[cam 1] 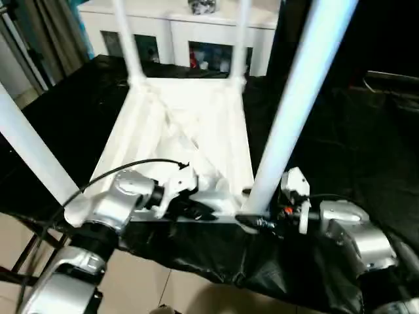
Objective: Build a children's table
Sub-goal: Rotate leg to tighten
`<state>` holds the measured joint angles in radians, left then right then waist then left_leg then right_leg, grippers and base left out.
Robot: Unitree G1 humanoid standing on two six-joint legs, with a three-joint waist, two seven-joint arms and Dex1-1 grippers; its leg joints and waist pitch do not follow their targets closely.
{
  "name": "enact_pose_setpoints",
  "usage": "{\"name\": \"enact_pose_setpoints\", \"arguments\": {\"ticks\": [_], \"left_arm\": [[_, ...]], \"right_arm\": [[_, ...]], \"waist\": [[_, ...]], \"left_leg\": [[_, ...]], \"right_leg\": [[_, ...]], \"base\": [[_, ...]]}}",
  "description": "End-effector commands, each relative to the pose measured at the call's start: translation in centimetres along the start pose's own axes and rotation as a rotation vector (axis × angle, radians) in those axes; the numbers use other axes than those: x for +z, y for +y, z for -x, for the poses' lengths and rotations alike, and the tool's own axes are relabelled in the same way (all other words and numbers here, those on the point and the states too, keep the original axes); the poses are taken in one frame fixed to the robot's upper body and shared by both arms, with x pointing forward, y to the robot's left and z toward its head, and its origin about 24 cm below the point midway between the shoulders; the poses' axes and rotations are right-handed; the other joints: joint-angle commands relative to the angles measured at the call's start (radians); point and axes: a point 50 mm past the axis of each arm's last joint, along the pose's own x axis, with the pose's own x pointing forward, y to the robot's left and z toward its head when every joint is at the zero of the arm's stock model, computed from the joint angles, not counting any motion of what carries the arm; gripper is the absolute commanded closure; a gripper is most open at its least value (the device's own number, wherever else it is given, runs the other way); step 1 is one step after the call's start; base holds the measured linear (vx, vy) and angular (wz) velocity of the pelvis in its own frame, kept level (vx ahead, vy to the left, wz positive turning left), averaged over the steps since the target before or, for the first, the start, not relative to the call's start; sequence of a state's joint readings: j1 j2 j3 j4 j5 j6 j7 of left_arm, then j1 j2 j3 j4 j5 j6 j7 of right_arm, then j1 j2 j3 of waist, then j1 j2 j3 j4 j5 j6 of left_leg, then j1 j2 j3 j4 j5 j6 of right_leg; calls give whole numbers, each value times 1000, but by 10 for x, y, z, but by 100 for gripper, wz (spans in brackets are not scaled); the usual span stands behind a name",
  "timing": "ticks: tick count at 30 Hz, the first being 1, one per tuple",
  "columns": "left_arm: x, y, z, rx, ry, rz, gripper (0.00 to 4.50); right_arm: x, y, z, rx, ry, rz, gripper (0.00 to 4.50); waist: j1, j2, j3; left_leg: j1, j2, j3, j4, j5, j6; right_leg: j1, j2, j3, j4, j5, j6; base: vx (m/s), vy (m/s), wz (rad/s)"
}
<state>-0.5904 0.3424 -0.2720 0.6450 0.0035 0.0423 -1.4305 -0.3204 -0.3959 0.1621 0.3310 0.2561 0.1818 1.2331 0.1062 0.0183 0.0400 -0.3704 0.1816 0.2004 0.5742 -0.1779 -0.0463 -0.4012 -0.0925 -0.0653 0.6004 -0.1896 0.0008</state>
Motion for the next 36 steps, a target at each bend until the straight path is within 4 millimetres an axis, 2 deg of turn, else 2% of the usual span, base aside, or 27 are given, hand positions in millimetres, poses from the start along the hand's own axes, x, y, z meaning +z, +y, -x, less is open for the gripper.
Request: {"name": "enact_pose_setpoints", "arguments": {"ticks": [1,4,7,8,14,16,18,20,21,22,23,25,26,29,32,33,34,35,36], "left_arm": [[9,0,0,-52,-51,-20,450],[8,0,2,-71,-43,-19,450],[8,1,3,-77,-35,-21,450],[8,1,4,-78,-36,-20,450],[7,3,3,-42,-43,-8,450],[5,7,-1,36,-23,5,450],[5,11,-6,107,-12,28,450],[8,14,-14,172,-31,50,450],[13,15,-25,214,-53,63,450],[17,15,-33,233,-70,71,450],[23,15,-45,268,-95,85,450],[26,15,-49,284,-104,91,450],[29,15,-55,294,-114,98,450],[42,9,-82,311,-151,105,450],[43,6,-87,309,-146,87,450],[43,6,-87,309,-144,87,450],[43,6,-87,310,-142,85,450],[41,4,-85,296,-131,71,450],[40,4,-83,297,-126,68,450]], "right_arm": [[2,1,-1,53,13,19,103],[5,-1,-2,72,12,23,146],[6,-1,-3,94,20,30,147],[5,-1,-3,96,21,32,175],[2,-1,-6,23,-5,22,194],[-2,-3,-9,-77,-19,0,195],[-5,-6,-14,-182,-30,-15,196],[-11,-7,-19,-285,-32,-40,196],[-15,-6,-26,-365,-36,-66,196],[-18,-6,-31,-418,-40,-93,196],[-20,-6,-39,-498,-52,-139,197],[-20,-7,-41,-530,-58,-158,198],[-21,-8,-45,-572,-69,-181,198],[-15,-9,-64,-709,-132,-276,198],[-8,-6,-70,-708,-180,-274,198],[-7,-6,-70,-708,-184,-270,198],[-6,-5,-71,-708,-191,-264,163],[-4,-5,-68,-716,-214,-253,163],[-4,-6,-65,-714,-228,-255,128]], "waist": [[2,-16,-57],[7,-16,-59],[8,-14,-59],[9,-15,-59],[7,-15,-58],[6,-14,-57],[3,-15,-53],[-5,-16,-48],[-9,-14,-48],[-15,-16,-43],[-19,-19,-43],[-21,-17,-42],[-23,-19,-42],[-27,-15,-42],[-28,-9,-42],[-28,-11,-44],[-28,-10,-44],[-28,-7,-45],[-27,-7,-46]], "left_leg": [[12,55,-20,-59,-180,78],[11,56,-19,-56,-160,87],[13,55,-19,-55,-159,85],[13,56,-18,-55,-163,83],[11,55,-20,-56,-171,74],[12,56,-20,-58,-181,67],[13,56,-22,-63,-214,48],[15,54,-27,-69,-265,16],[16,54,-28,-70,-275,7],[20,54,-28,-72,-305,-4],[23,51,-31,-72,-328,-8],[22,50,-32,-74,-328,-9],[22,49,-32,-73,-324,-1],[21,48,-33,-77,-325,-1],[26,47,-34,-79,-346,2],[24,47,-34,-80,-343,4],[23,47,-34,-82,-339,8],[23,48,-34,-82,-334,9],[23,49,-34,-83,-331,9]], "right_leg": [[46,-63,43,-64,-160,-246],[47,-64,43,-59,-123,-258],[46,-63,42,-58,-127,-260],[46,-63,43,-58,-126,-261],[48,-64,43,-59,-137,-257],[47,-63,43,-62,-155,-251],[44,-65,44,-68,-210,-238],[44,-68,44,-78,-313,-209],[41,-68,45,-80,-331,-204],[36,-67,47,-88,-377,-188],[36,-69,45,-94,-430,-172],[34,-69,46,-97,-452,-158],[33,-68,48,-101,-468,-141],[32,-66,46,-106,-475,-125],[30,-65,46,-109,-473,-117],[33,-66,47,-109,-466,-116],[35,-66,47,-110,-458,-115],[34,-65,49,-108,-432,-117],[35,-64,49,-106,-415,-121]], "base": [[0,0,0],[0,0,0],[0,0,0],[0,0,0],[0,0,0],[0,0,0],[0,0,0],[0,0,0],[0,0,0],[0,0,0],[0,0,0],[0,0,0],[0,0,0],[0,0,0],[0,0,0],[0,0,0],[0,0,0],[0,0,0],[0,0,0]]}}
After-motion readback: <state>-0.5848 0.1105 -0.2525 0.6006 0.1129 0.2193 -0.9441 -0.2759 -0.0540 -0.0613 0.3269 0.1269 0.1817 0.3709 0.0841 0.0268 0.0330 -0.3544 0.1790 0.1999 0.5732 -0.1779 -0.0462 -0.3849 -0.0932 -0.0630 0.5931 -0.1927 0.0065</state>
